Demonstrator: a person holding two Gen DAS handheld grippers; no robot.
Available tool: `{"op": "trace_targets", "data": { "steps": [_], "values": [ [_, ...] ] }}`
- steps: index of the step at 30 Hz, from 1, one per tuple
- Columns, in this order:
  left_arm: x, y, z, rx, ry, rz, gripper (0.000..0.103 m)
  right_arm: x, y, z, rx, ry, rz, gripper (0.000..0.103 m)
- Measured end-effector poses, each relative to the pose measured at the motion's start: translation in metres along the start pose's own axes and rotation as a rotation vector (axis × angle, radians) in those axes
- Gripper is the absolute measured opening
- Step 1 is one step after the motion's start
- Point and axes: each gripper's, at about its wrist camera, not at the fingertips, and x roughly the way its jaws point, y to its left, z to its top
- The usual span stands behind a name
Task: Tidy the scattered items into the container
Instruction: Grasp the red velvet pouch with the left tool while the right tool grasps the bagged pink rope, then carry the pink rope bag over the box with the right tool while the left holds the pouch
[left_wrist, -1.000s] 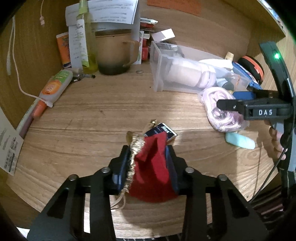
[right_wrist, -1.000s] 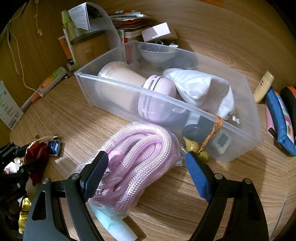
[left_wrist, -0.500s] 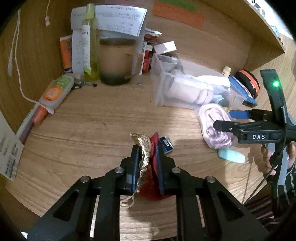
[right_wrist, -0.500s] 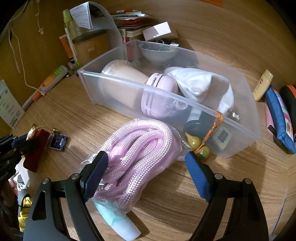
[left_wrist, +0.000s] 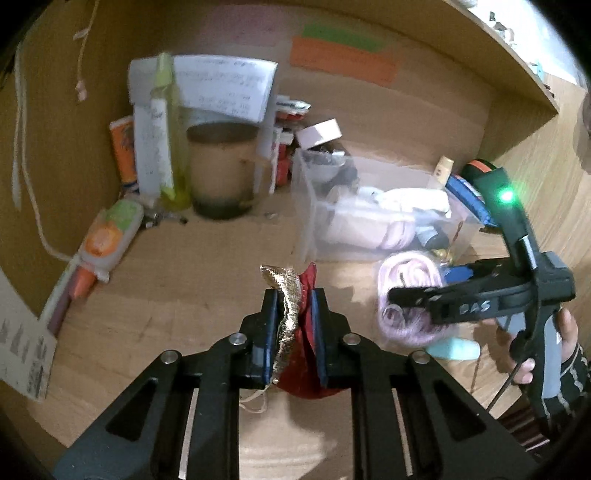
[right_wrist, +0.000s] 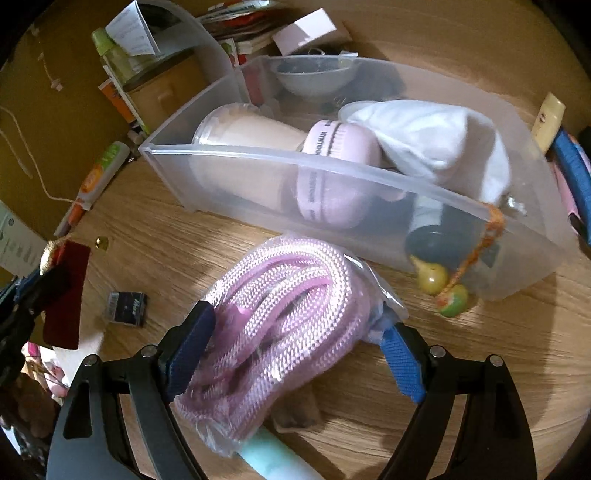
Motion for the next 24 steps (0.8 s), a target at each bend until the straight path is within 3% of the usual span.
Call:
{"op": "trace_targets", "data": {
  "steps": [3,7,12,15,17,24],
  "values": [
    [0.006,-0.003,0.006,0.014,-0.008,-0.013,0.017,0.004,0.006,0.002,0.006,0.006,-0.009,0.087],
    [0.013,-0.004,0.009,0.015,-0.007,-0.034,0.017,0.009,0.015,0.005,-0.007,0.001,-0.027,0.102],
    [0.019,0.0,0.01,-0.005,-0.01,-0.035,0.017,0.01,0.024,0.007,-0.047,-0.038,-0.044,0.103],
    [0.021,0.003,0.01,-0.011,-0.01,-0.033,0.017,0.01,0.026,0.008,-0.076,-0.061,-0.035,0.098],
    [0.022,0.005,0.011,-0.018,-0.012,-0.033,0.017,0.007,0.031,0.009,-0.106,-0.07,-0.006,0.077],
    [0.024,0.01,0.015,-0.036,-0.012,-0.03,0.017,-0.004,0.047,0.013,-0.159,-0.121,-0.021,0.054]
  ]
}}
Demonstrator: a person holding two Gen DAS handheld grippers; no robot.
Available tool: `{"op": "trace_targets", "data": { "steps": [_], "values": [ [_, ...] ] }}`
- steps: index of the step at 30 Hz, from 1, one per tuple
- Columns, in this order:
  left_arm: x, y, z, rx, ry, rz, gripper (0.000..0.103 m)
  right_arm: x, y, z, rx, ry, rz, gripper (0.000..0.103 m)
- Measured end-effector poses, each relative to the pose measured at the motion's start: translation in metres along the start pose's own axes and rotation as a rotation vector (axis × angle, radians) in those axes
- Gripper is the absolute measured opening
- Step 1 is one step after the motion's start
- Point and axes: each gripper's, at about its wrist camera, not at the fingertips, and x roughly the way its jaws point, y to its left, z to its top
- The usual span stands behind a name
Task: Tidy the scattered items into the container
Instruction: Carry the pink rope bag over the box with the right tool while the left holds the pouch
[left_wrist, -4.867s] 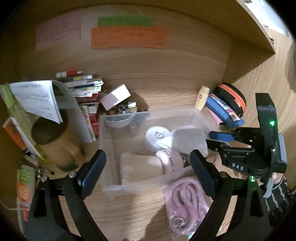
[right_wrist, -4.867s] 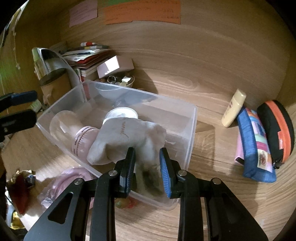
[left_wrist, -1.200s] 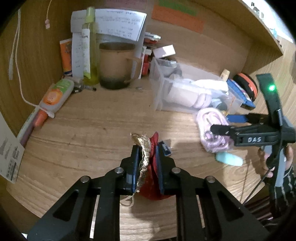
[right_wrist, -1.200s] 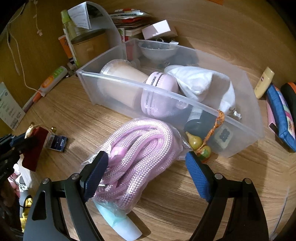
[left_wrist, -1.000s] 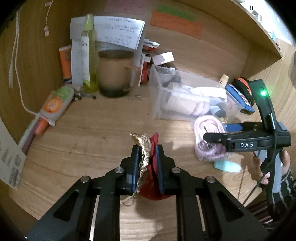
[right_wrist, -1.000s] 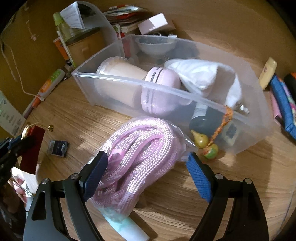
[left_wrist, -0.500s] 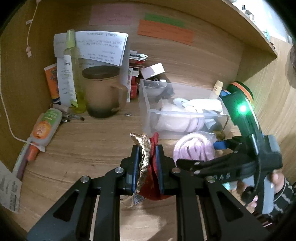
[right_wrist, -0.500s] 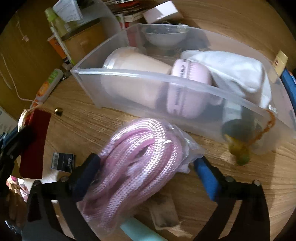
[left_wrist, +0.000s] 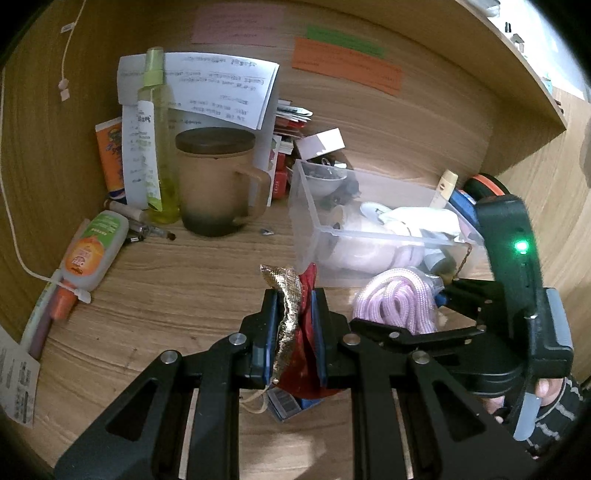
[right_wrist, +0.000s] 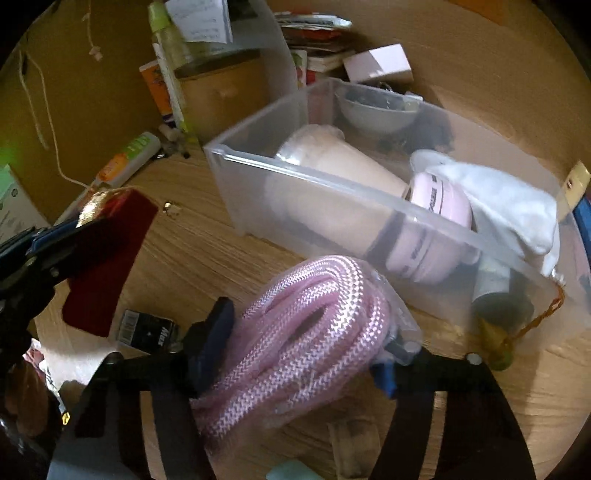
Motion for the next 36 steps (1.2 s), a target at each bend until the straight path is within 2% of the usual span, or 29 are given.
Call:
{"op": "trace_targets", "data": {
  "steps": [2,14,28,36],
  "values": [
    [0.0,0.0,0.001,-0.002,-0.001,-0.001,0.017,-0.008,-0.001,0.003,0.005,-0.016,0.002,0.04],
    [-0.007,-0.018,0.015,0.035,-0.036,-0.015,0.017,-0.043,0.002,0.007,-0.044,-0.121,-0.037,0.023],
    [0.002,-0.047,0.034,0.054,-0.048,-0.048,0.017,-0.094,-0.029,0.012,-0.029,-0.233,-0.079,0.02],
    [0.013,-0.055,0.045,0.04,-0.037,-0.077,0.017,-0.127,-0.059,0.02,0.038,-0.315,-0.049,0.02]
  ]
}}
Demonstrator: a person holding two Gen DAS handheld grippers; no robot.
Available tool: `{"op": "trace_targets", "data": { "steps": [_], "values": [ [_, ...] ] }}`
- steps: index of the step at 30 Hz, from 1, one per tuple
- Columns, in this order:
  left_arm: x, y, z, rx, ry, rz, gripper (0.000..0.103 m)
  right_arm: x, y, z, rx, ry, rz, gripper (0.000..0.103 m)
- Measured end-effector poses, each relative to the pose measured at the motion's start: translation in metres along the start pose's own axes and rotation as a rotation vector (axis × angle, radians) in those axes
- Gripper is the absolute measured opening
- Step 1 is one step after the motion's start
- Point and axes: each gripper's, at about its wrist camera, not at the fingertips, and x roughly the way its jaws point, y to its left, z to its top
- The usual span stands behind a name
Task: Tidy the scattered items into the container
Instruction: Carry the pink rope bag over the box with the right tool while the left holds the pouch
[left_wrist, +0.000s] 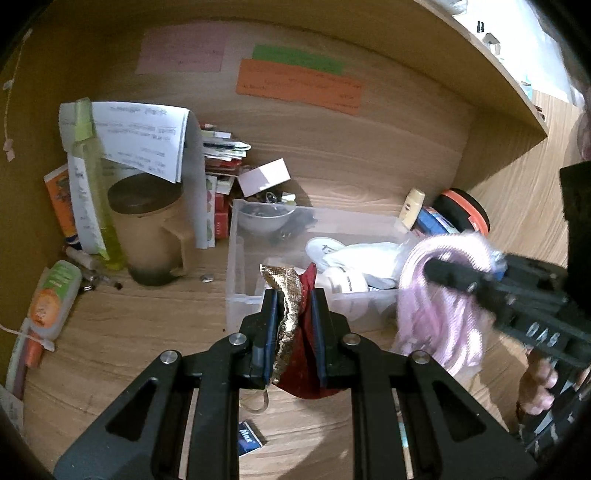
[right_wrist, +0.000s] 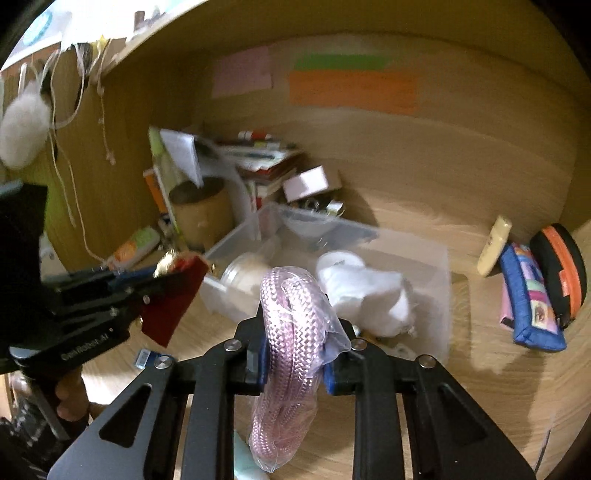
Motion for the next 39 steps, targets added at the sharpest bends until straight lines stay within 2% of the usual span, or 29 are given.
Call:
{"op": "trace_targets", "data": {
  "steps": [11,23,30,33,39],
  "values": [
    [-0.002,-0.004,0.017,0.0,-0.026,0.015,0.017,-0.016,-0.03,0.029,0.008,-0.101,-0.077,0.02],
    [0.0,-0.007,0.043,0.03,-0.058,-0.009,0.017,0.013,-0.06,0.059,0.012,-0.113,-0.221,0.02],
    [0.012,-0.002,0.052,0.016,-0.049,-0.024,0.017,0.055,-0.065,0.067,-0.035,-0.077,-0.361,0.02],
    [0.016,0.001,0.051,0.0,-0.037,-0.03,0.017,0.076,-0.059,0.066,-0.069,-0.048,-0.384,0.02],
    [0.021,0.009,0.048,-0.019,-0.021,-0.024,0.017,0.106,-0.039,0.057,-0.15,0.012,-0.374,0.02]
  ]
}}
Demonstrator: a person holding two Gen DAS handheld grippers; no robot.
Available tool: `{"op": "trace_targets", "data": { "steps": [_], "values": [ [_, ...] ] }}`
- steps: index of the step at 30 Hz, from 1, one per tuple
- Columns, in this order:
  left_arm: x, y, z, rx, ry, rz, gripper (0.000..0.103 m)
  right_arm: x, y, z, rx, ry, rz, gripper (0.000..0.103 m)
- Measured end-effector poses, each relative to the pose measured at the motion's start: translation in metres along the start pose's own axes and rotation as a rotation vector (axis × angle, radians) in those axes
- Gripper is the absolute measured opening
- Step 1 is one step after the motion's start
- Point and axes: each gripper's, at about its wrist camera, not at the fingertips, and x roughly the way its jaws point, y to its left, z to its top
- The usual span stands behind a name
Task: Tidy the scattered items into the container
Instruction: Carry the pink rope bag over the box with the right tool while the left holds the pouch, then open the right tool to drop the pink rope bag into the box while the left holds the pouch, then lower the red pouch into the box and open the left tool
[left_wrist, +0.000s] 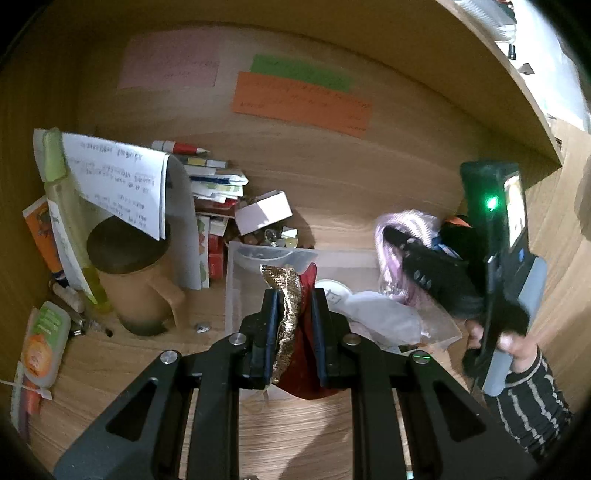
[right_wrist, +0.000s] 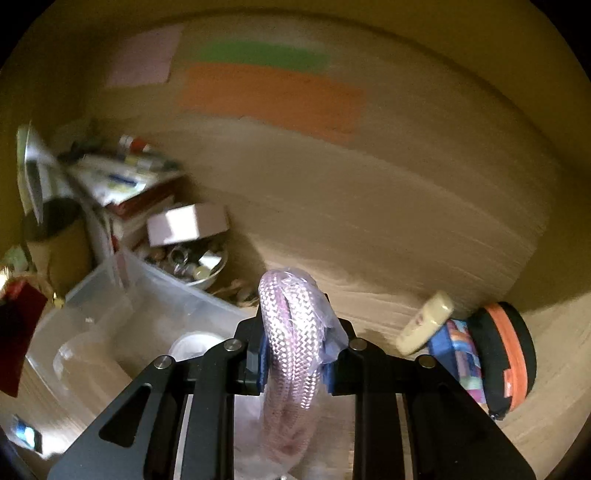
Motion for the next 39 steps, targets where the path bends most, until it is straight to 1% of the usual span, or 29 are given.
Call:
{"op": "trace_targets", "data": {
  "steps": [3,6,9,10,11,12,13,14,16,18,22,25,30,34,39],
  "values": [
    [0.003,0.002,-0.001,-0.006,0.009,0.003,0.017,0.004,0.012,-0.003,-0.017,0.021,0.045,0.022],
    [0.006,0.003,-0.001,-0.008,0.017,0.002,0.017,0.01,0.019,-0.007,-0.014,0.059,0.113,0.028],
    [0.006,0.006,-0.002,-0.01,0.019,0.002,0.017,0.011,0.03,-0.01,-0.043,0.068,0.135,0.033],
    [0.005,0.006,-0.003,-0.011,0.02,0.001,0.017,0.011,0.032,-0.011,-0.046,0.074,0.157,0.039],
    [0.005,0.006,-0.003,-0.012,0.021,0.001,0.017,0.011,0.034,-0.013,-0.043,0.09,0.197,0.049],
    [0.005,0.007,-0.003,-0.014,0.022,0.002,0.017,0.012,0.035,-0.013,-0.036,0.104,0.237,0.055],
    [0.005,0.008,-0.003,-0.016,0.023,0.002,0.017,0.012,0.037,-0.014,-0.033,0.111,0.26,0.064],
    [0.005,0.009,-0.003,-0.018,0.025,0.0,0.017,0.01,0.039,-0.016,-0.034,0.11,0.272,0.065],
    [0.005,0.01,-0.002,-0.019,0.03,-0.003,0.017,0.005,0.042,-0.018,-0.054,0.101,0.258,0.065],
    [0.006,0.01,-0.001,-0.018,0.034,-0.001,0.017,-0.001,0.044,-0.02,-0.073,0.09,0.244,0.069],
    [0.01,0.009,0.003,-0.019,0.04,-0.01,0.017,-0.013,0.038,-0.021,-0.079,0.054,0.206,0.081],
    [0.01,0.005,0.007,-0.005,0.034,-0.005,0.017,-0.027,0.029,-0.023,-0.077,0.029,0.196,0.086],
    [0.013,-0.006,0.015,0.026,0.027,0.002,0.017,-0.04,0.01,-0.032,-0.061,0.012,0.173,0.087],
    [0.023,-0.012,0.023,0.053,0.023,0.054,0.017,-0.042,-0.004,-0.042,-0.037,0.017,0.176,0.088],
    [0.042,-0.013,0.027,0.063,0.054,0.092,0.017,-0.036,-0.018,-0.055,0.003,0.038,0.176,0.088]
  ]
}}
